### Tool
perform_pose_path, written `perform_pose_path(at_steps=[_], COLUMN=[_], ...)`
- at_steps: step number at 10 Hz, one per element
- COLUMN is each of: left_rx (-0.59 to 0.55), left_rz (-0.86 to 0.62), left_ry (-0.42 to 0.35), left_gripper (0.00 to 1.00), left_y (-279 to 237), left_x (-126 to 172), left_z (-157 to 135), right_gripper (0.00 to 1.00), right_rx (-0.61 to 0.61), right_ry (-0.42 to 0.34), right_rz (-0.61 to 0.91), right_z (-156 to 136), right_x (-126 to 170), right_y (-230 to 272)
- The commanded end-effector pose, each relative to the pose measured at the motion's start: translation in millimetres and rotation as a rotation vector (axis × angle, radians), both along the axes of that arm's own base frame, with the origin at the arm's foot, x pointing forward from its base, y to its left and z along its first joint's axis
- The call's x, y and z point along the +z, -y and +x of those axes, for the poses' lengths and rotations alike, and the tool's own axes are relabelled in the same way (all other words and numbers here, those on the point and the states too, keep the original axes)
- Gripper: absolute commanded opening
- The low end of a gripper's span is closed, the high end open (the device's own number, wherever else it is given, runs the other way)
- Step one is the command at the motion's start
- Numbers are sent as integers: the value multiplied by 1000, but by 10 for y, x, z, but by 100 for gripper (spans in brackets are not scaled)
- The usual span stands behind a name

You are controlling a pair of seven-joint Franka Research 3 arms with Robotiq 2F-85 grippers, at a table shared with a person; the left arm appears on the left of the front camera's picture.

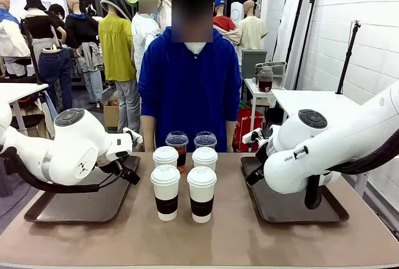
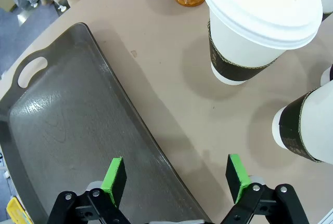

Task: Distribute the coffee onto the tray.
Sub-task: Pick up one iced Americano and place it on the right Handle tray.

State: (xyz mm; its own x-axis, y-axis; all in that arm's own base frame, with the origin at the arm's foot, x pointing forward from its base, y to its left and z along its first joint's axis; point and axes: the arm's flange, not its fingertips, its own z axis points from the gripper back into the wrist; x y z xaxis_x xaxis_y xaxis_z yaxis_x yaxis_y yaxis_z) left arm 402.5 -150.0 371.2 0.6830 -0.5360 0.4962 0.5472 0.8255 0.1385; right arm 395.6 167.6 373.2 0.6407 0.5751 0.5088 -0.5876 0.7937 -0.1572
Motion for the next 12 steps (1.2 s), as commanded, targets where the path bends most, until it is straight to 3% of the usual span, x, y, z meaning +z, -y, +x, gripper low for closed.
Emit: perform_pose_path(at_steps=[1, 7, 12], left_rx=[0, -1, -32], left_rz=[0, 2, 59], left_ry=[0, 9, 0], left_gripper=[100, 100, 100], left_y=[-1, -6, 29], left_x=[0, 71, 890], left_z=[0, -11, -249], right_gripper=[100, 100, 100], right_rx=[0, 6, 90], right_ry=[0, -1, -26], right_rz=[0, 15, 63], right_z=[-1, 1, -210], right_x=[0, 75, 944], right_y=[-2, 18, 57])
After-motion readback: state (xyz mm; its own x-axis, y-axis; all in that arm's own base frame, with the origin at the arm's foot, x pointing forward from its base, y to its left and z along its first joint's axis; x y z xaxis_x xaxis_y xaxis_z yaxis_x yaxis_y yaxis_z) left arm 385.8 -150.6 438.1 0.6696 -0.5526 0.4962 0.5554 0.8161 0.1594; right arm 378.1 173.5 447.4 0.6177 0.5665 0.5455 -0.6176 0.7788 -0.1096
